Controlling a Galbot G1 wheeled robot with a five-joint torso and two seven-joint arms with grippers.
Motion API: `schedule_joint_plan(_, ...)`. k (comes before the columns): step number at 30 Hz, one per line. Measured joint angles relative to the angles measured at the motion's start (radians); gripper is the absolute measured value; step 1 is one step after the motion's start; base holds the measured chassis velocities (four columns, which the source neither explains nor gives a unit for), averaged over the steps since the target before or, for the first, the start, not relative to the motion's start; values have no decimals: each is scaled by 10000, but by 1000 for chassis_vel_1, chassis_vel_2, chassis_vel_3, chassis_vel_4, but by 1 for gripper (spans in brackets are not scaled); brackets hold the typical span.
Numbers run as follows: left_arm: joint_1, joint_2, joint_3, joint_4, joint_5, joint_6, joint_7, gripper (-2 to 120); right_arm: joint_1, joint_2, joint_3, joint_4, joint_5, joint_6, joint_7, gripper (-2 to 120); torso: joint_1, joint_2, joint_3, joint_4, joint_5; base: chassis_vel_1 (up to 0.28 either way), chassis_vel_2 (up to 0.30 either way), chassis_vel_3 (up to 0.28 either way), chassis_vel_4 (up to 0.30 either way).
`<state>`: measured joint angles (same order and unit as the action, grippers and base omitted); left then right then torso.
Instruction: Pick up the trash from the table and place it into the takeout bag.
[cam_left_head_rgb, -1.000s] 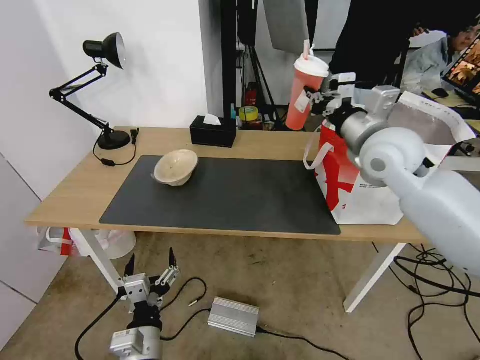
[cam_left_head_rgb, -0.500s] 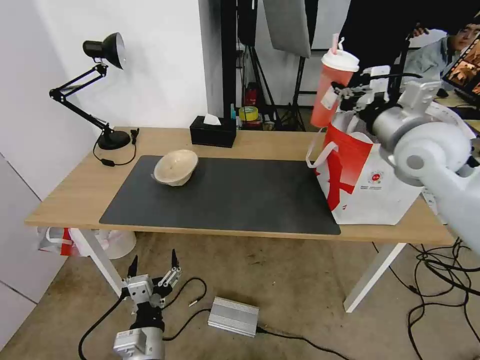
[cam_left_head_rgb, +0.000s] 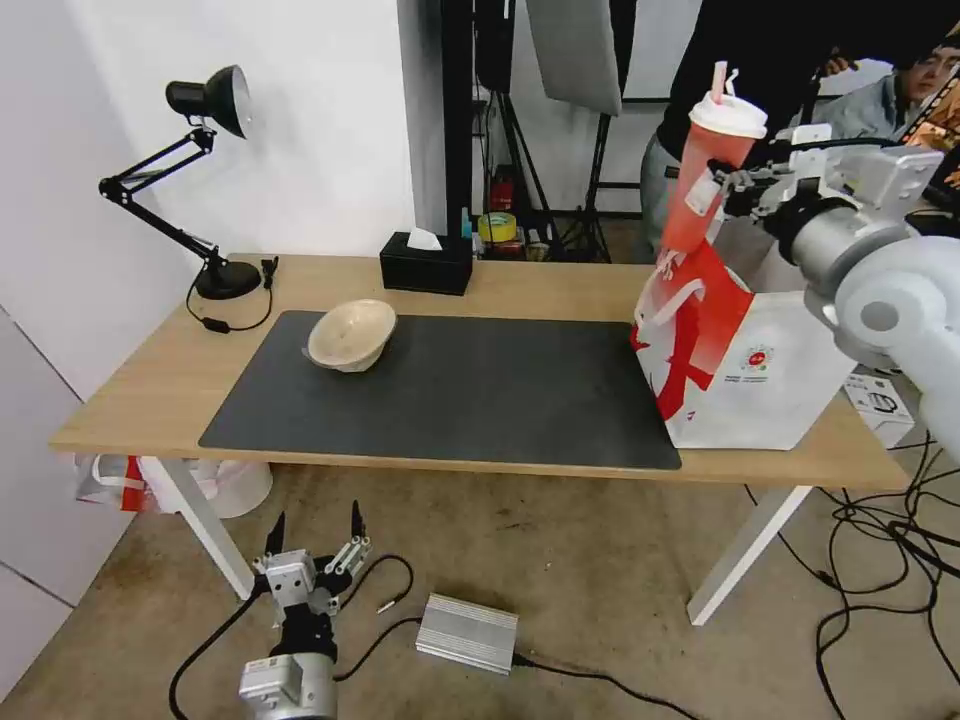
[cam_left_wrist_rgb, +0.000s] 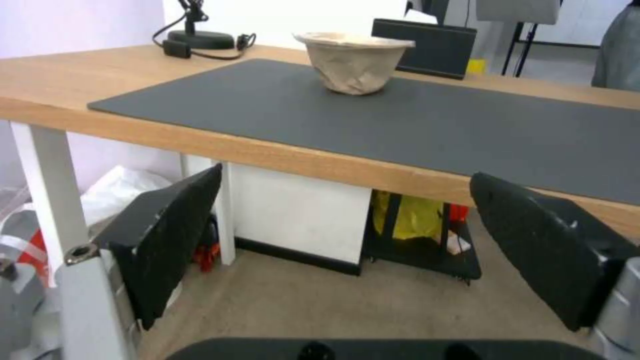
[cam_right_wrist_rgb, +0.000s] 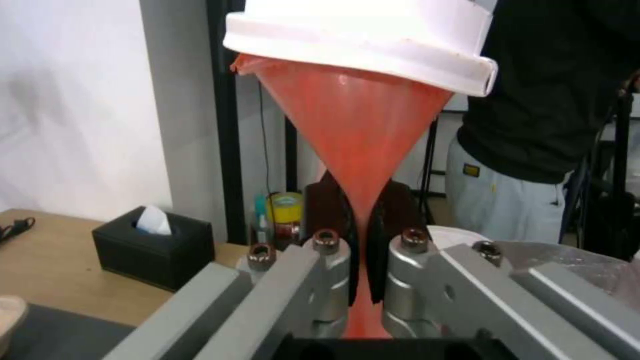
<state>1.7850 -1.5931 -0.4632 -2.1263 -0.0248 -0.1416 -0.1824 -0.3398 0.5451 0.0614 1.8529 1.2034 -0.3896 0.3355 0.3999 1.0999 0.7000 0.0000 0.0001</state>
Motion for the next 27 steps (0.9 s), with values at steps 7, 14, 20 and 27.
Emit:
schedule_joint_plan(7,-56,0,-1,76,0,0,3,100,152,45,60,-126,78,-2,-23,2,0,1,0,1,-1,0,0,0,0)
schedule_joint_plan(14,-123,-2,32,167,-10,3,5,100,516,126,-29,-385,154,-21,-42,2,1,1,1,1,-1,0,0,0,0)
schedule_joint_plan(20,-123,-2,18,174,-22,9,5,100,774,85,-130,-504,200,-34,-116,2,0,1,1,0,-1,0,0,0,0)
schedule_joint_plan(27,-34,-1,2,162,-7,16,5,100,840,115,-134,-578,217,-38,-181,2,0,1,0,1,-1,0,0,0,0)
